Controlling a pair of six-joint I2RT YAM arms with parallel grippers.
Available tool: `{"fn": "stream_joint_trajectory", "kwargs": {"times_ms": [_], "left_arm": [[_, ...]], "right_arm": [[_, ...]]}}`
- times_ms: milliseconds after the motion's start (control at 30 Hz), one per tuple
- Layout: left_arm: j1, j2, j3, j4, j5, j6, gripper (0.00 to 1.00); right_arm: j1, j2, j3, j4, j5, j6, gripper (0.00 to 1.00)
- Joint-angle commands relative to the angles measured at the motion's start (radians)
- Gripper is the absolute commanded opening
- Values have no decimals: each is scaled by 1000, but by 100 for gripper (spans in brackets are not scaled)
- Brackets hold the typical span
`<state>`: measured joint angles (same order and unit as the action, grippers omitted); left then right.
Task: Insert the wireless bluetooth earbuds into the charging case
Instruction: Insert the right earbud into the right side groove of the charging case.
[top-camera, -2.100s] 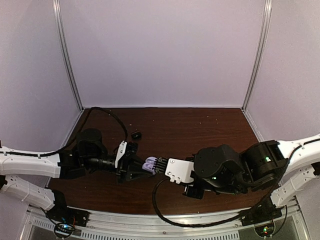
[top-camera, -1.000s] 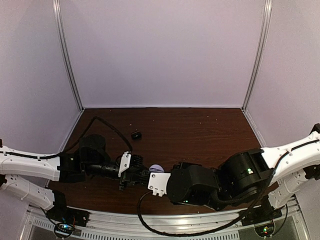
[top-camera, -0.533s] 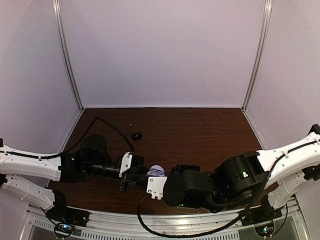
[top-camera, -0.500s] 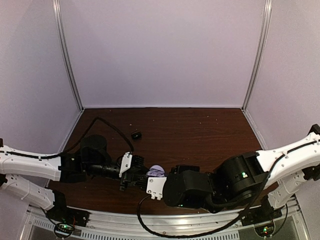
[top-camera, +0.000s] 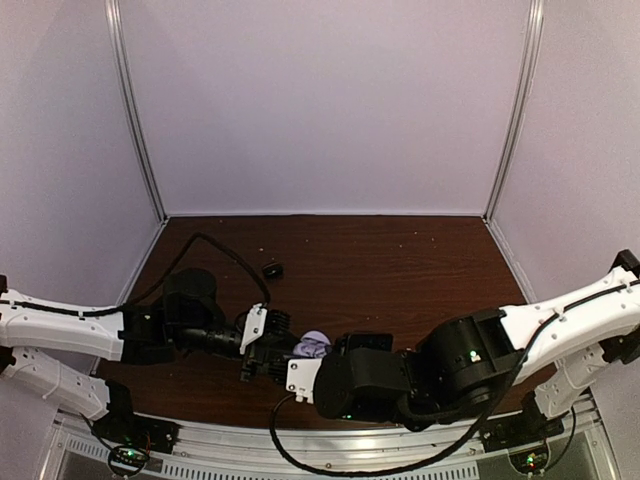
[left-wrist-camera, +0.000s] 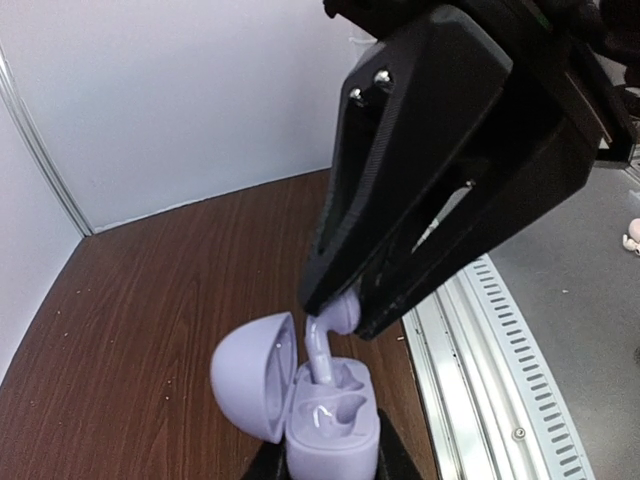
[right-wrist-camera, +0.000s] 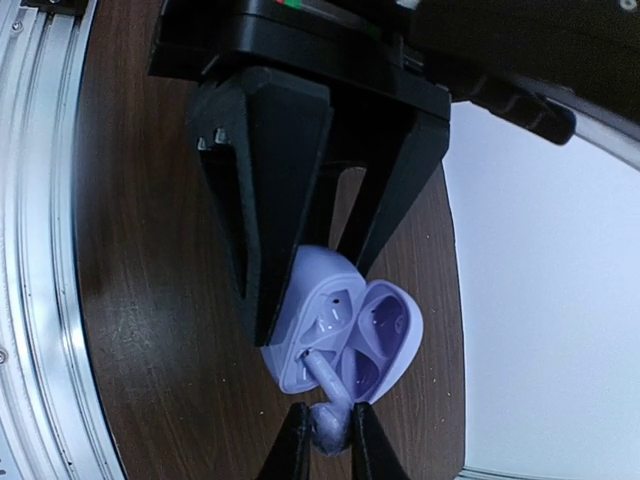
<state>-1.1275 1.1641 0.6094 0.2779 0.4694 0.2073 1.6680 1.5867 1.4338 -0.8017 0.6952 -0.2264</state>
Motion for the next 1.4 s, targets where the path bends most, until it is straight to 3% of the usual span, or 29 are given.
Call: {"fn": "stream_joint_trajectory", "kwargs": {"times_ms": [0,367,900,1367], "left_arm": [[-6,8,38,43,15,-17,0],[-5,29,49,57,26,-57,0],[-6,10,29,121,88,-82,0],[-5,3,15,194,184,-106,0]], "right_arm": [[18,16,32,-9,38,-20,0],[37,51,70,-17,88,-49,0],[47,3,33,57,28,-100,0],[47,-33,6,117,4,-149,12]]}}
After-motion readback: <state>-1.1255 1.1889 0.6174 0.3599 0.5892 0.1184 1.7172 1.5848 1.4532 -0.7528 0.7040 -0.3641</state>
